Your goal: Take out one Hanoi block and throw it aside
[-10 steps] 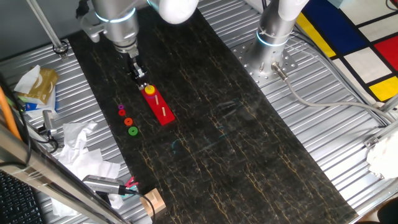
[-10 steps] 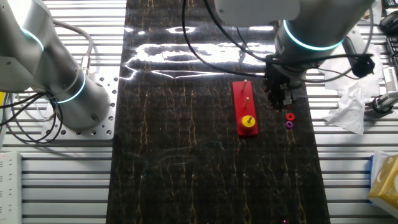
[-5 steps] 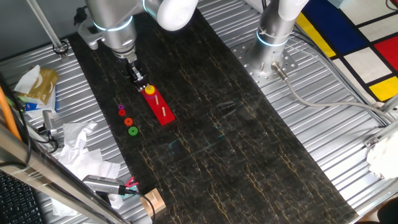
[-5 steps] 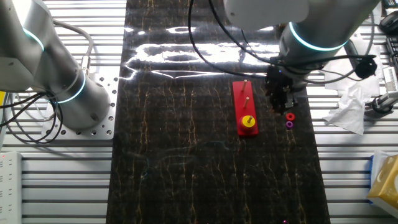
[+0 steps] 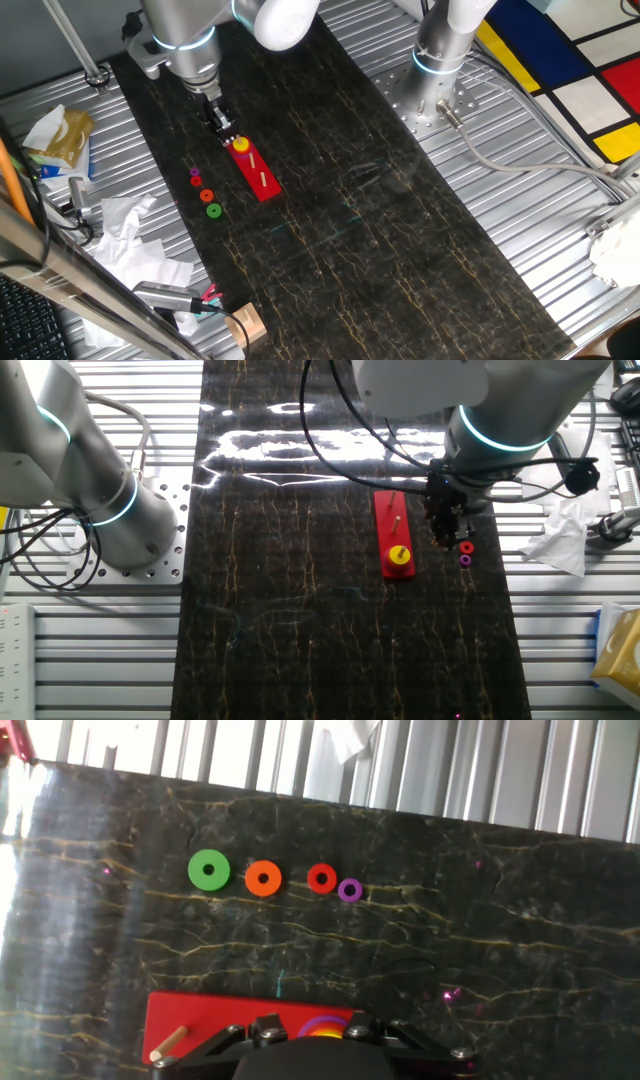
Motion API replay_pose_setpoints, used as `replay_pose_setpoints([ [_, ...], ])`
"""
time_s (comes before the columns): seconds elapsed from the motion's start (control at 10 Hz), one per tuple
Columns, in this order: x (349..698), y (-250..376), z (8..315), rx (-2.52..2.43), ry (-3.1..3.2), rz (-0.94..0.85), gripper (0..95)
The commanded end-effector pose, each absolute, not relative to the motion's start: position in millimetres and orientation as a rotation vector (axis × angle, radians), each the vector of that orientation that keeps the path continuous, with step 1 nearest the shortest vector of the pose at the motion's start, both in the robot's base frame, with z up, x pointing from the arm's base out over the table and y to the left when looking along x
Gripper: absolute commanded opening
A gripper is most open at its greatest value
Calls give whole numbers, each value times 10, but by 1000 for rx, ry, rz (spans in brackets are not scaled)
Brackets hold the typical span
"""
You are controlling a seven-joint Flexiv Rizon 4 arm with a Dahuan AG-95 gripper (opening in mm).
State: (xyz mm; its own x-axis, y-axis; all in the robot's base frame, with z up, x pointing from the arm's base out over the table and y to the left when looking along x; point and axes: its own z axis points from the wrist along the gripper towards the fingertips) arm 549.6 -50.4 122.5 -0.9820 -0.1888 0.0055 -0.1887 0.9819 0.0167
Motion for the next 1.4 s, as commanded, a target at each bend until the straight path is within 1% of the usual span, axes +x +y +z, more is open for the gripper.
replay_pose_setpoints([
  [0.1,5484,-521,1212,295,-3123,-26,380],
  [1.4,5350,-645,993,282,-3139,-30,380],
])
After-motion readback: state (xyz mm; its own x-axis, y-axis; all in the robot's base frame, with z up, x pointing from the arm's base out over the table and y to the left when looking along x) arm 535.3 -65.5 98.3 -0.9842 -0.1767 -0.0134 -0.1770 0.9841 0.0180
